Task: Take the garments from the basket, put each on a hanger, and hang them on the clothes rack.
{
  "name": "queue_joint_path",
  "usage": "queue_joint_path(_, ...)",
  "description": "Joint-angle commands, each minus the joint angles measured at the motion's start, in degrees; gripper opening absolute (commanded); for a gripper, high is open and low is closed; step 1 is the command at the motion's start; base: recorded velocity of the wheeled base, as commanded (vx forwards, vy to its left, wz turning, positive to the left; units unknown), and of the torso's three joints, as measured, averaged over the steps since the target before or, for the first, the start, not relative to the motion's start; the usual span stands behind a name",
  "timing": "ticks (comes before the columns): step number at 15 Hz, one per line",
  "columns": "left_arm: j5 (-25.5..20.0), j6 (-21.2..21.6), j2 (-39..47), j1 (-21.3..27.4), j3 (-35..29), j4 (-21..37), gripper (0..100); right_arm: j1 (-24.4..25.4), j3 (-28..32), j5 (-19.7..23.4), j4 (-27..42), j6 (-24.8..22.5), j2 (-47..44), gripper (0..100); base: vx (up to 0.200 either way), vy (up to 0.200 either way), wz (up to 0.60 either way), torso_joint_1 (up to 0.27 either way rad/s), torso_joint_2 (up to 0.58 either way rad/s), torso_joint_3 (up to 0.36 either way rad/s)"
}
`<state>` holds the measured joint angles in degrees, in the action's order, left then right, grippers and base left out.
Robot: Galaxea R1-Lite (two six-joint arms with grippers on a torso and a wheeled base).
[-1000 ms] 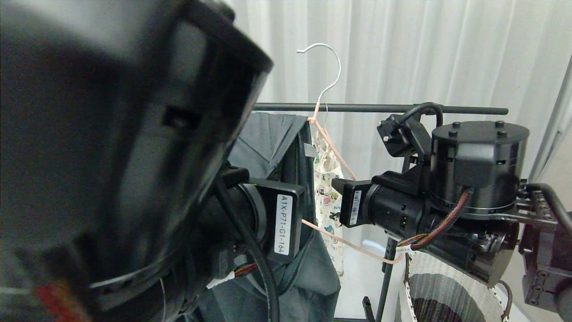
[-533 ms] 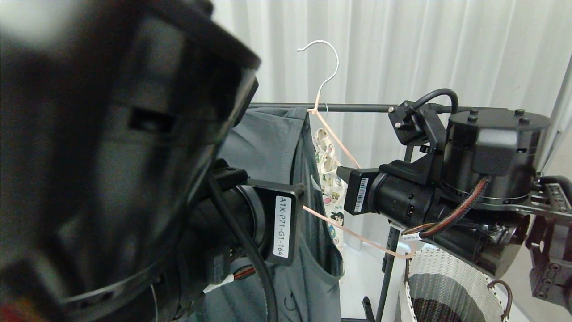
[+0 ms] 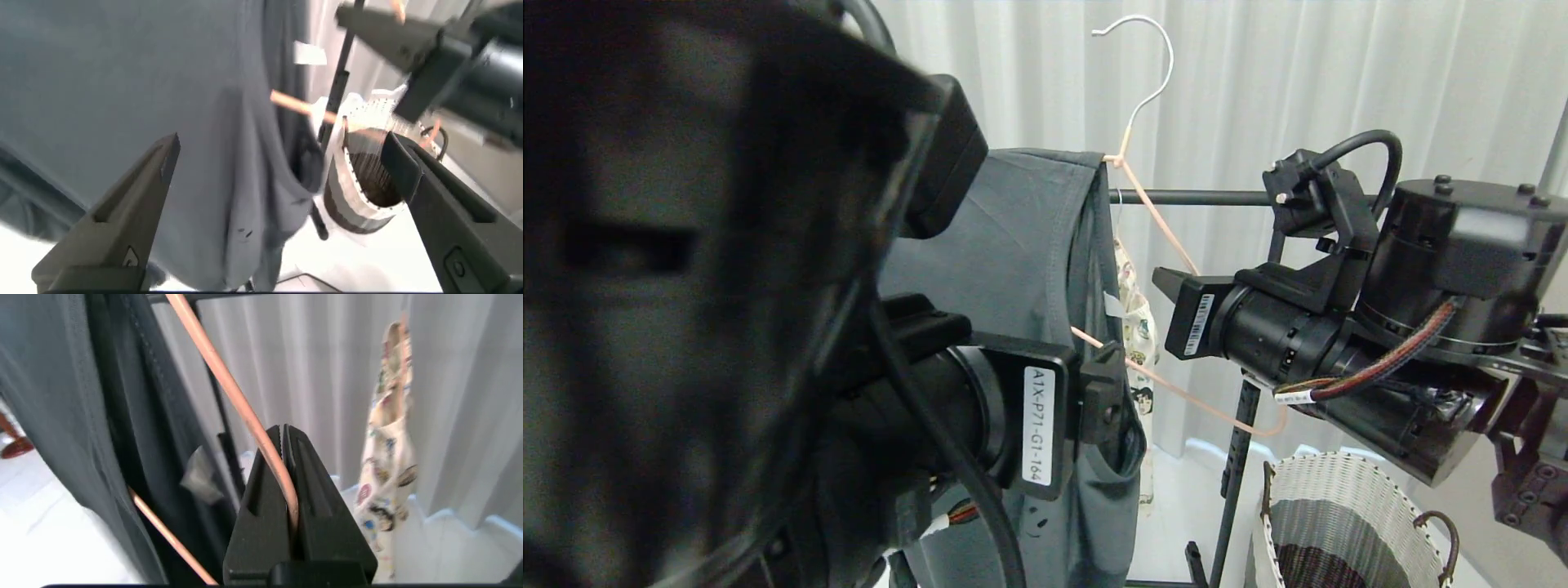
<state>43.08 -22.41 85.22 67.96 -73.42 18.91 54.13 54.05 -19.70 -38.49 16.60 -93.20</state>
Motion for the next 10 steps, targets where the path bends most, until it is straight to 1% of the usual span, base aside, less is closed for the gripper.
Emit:
queue_joint_path(1,0.25,2.02,-4.45,-0.02,4.17,-0.01,100,-1.04,-2.37,0.01,-1.50,-0.87,0.82,0,0.000,0.000,0.00,0.000,0.00,0.000)
queue_joint_path(3,0.25,6.50,-11.04,-0.29,9.70,-0.01,100,-1.39,-6.50,0.10,-3.88,-2.45,2.76,0,0.000,0.000,0.00,0.000,0.00,0.000)
queue_joint_path(4,0.25,6.50,-11.04,-0.29,9.70,-0.01,100,-1.39,-6.50,0.10,-3.88,-2.45,2.76,0,0.000,0.000,0.00,0.000,0.00,0.000)
queue_joint_path(5,0.07,10.45,-16.14,-0.37,12.08,-0.01,100,-1.39,-9.67,0.19,-4.84,-3.86,4.95,0,0.000,0.000,0.00,0.000,0.00,0.000)
queue_joint_path(6,-0.19,12.47,-17.90,-0.29,12.60,-0.01,100,-1.30,-11.51,0.19,-5.46,-4.56,6.27,0,0.000,0.000,0.00,0.000,0.00,0.000)
queue_joint_path(8,-3.18,15.64,-20.01,-0.37,12.16,-0.10,100,-0.95,-16.70,0.54,-7.66,-6.41,8.82,0,0.000,0.000,0.00,0.000,0.00,0.000)
queue_joint_path(10,-7.93,18.89,-21.33,-1.08,11.90,-1.86,100,0.45,-22.41,0.54,-10.47,-7.99,11.72,0,0.000,0.000,0.00,0.000,0.00,0.000)
